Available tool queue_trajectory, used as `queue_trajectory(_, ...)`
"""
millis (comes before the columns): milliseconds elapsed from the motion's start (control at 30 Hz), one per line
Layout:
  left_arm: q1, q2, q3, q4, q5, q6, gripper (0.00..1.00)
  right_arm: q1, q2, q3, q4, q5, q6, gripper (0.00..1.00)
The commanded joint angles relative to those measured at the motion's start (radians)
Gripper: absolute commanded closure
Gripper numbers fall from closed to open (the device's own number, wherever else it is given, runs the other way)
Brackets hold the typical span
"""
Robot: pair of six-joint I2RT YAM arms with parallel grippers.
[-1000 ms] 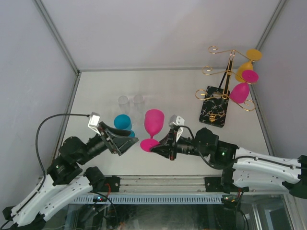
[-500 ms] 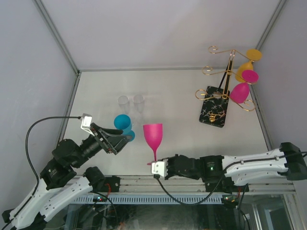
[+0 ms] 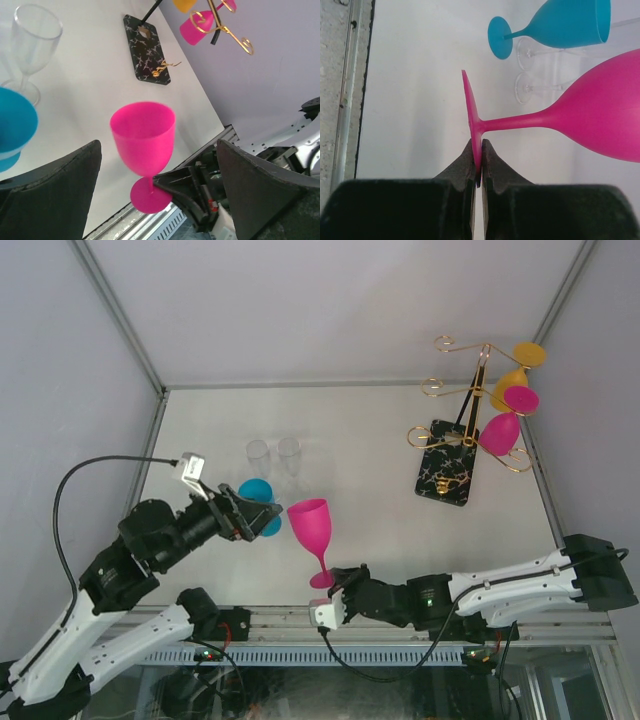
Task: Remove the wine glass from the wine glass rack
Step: Place the wine glass at the center of the board.
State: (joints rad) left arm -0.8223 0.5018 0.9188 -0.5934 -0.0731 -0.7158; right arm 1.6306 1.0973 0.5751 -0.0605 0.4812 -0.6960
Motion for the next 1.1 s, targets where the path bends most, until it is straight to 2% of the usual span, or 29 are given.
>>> queue_trajectory(0, 0.000, 0.103, 0.136, 0.008, 0.083, 0.072, 0.00, 0.016, -0.013, -0.023, 0.079, 0.019, -0.100, 1.00)
queue_trajectory(100, -0.001, 0.165, 0.169, 0.005, 0.141, 0.100, 0.00, 0.025, -0.021, -0.040, 0.110, 0.014, -0.105, 1.00)
queue_trajectory(367, 0.000, 0.354, 0.229, -0.064, 0.404, 0.155, 0.00, 0.031, -0.013, -0.060, 0.124, -0.017, -0.167, 1.00)
queue_trajectory(700, 0.000, 0.382, 0.139, 0.024, 0.633, 0.188, 0.02, 0.032, -0.021, -0.067, 0.116, -0.024, -0.172, 1.00)
queue_trajectory(800, -0.001, 0.374, 0.133, -0.005, 0.677, 0.242, 0.08, 0.032, -0.034, -0.072, 0.110, -0.025, -0.166, 1.00)
queue_trajectory(933, -0.001, 0.367, 0.101, -0.108, 0.777, 0.410, 0.08, 0.034, -0.067, -0.082, 0.113, -0.034, -0.168, 1.00)
queue_trajectory(1067, 0.001, 0.408, 0.142, -0.179, 0.785, 0.460, 0.12, 0.038, -0.085, -0.087, 0.122, -0.052, -0.178, 1.00)
